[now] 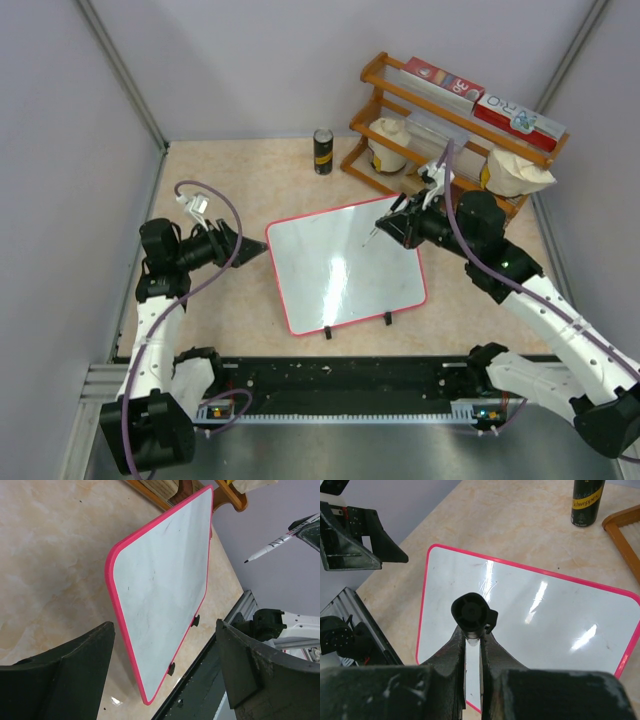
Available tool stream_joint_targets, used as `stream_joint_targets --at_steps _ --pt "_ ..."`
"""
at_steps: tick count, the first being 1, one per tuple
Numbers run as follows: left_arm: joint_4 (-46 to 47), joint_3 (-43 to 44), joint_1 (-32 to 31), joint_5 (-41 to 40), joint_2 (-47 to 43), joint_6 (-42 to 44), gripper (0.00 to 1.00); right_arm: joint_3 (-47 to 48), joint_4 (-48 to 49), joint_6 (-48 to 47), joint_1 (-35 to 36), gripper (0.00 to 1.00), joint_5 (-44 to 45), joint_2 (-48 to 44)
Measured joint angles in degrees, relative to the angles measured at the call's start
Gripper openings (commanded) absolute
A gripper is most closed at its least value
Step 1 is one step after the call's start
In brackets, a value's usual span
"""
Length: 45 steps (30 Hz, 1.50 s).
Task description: Write a sentence on the whiteboard
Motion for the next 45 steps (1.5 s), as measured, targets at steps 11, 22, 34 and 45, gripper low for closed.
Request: stream_joint_targets --at_steps 11,22,34,45 --pt "0.3 0.0 0.0 0.4 0.0 -0.3 0.85 0.0 2.6 2.0 0.2 0.00 0.5 0.4" --pt "0.3 -0.5 0.0 0.4 -1.0 -0.4 0.85 0.0 2.6 2.0 0.2 0.00 0.7 0.2" --pt "-0.9 -0.6 0.0 -0.4 -1.0 0.0 0.85 0.0 2.8 1.9 0.2 0.00 0.6 0.3" --pt "-5.7 -0.6 0.0 -2.8 -0.6 2.6 0.84 0.0 3.7 1.7 0.4 0.00 0.3 1.3"
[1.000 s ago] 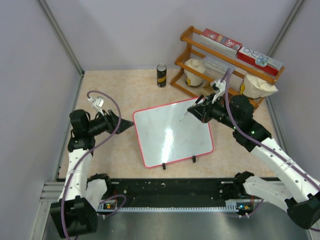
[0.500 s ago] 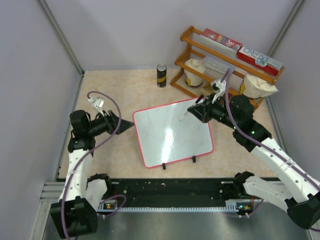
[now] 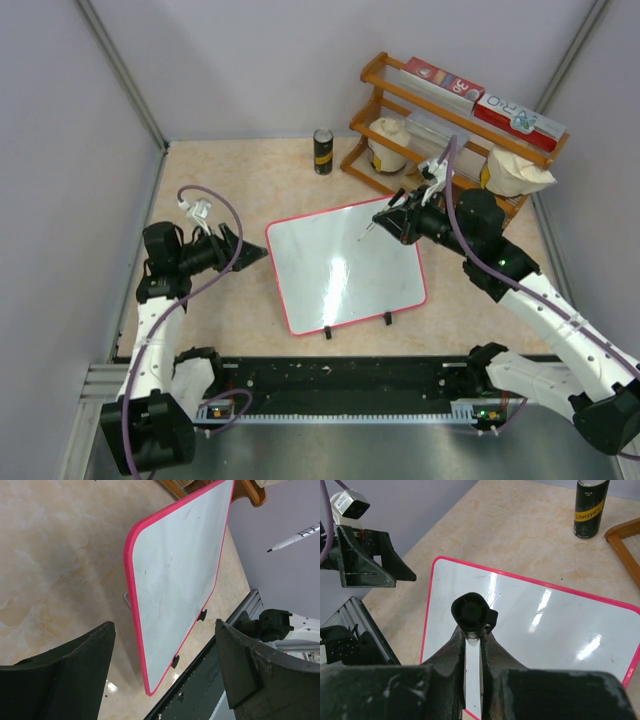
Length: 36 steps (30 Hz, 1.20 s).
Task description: Write a sentence on the whiteboard
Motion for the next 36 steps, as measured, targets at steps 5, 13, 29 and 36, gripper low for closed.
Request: stream_joint_targets --at_steps 5,13,29,36 --pt "-0.1 0.0 0.0 -0.1 2.6 -0.2 0.83 0.0 0.4 0.0 0.0 0.00 -0.1 0.2" --pt "5.1 -1.4 0.0 0.2 4.9 -4.0 0.82 0.0 1.7 0.0 0.1 0.00 -1.0 1.4" --pt "20.9 -1.1 -5.6 -1.7 18.5 -11.4 0.75 0.0 3.0 0.3 0.1 0.00 -1.3 3.7" --pt "24.5 1.7 -7.5 -1.3 23.3 -11.3 0.63 0.0 3.4 0.3 0.1 0.00 -1.2 4.0"
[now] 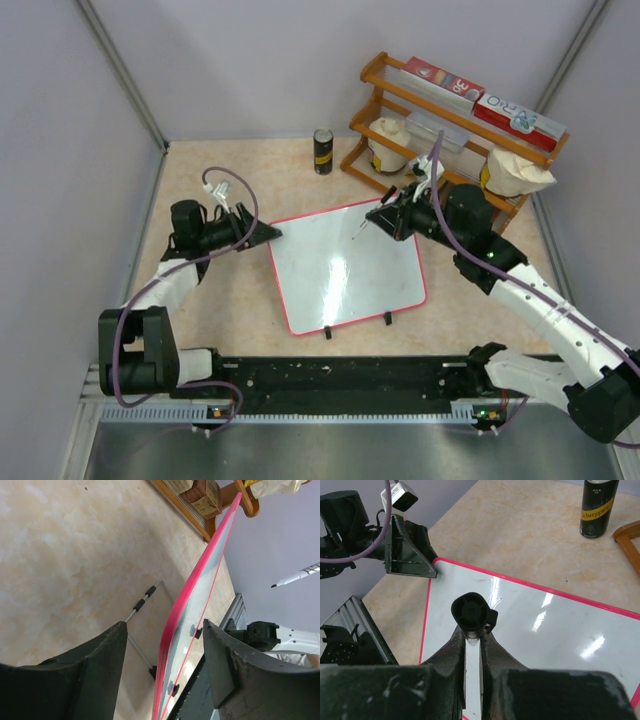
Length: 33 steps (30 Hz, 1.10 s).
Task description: Write a sentence on the whiteboard
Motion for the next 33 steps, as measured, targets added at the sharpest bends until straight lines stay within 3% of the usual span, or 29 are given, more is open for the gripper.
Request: stream_joint_targets --at_steps 12,19,23,33 --pt "1.3 1.2 -1.2 3.0 2.4 3.2 0.52 0.0 0.7 0.0 0.0 0.00 0.0 2.3" --pt "-0.6 1.2 -1.3 3.3 2.4 6.3 0.24 0.0 3.4 0.1 0.1 0.00 -0.4 2.5" --pt "-0.9 1.3 -1.2 5.0 2.4 6.4 0.00 0.0 4.5 -0.1 1.9 0.00 -0.1 2.5" --pt "-1.1 2.1 -1.5 8.6 2.3 5.0 0.00 -1.0 8.7 -2.6 8.2 0.00 6.3 2.8"
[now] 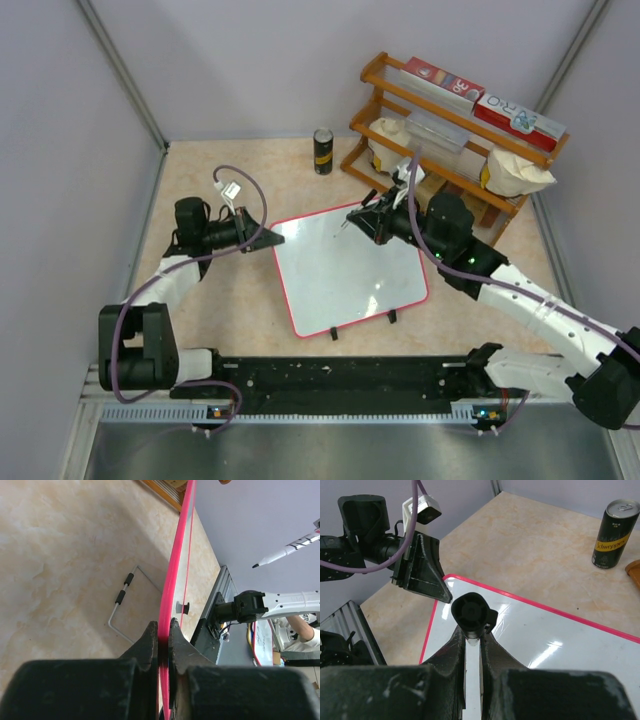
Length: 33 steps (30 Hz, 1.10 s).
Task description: Write a sentence on the whiteboard
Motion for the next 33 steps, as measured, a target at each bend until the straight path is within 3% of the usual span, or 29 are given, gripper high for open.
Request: stream_joint_targets --at_steps 12,33 --pt "-4.9 -0.3 -0.2 -2.2 -5.2 1.1 0.00 -2.5 7.6 -1.9 4.0 0.00 5.0 2.7" --pt "-7.0 -0.3 -0.2 -2.9 -5.4 2.1 0.00 -3.3 15.0 -0.9 7.1 0.00 11.6 8.2"
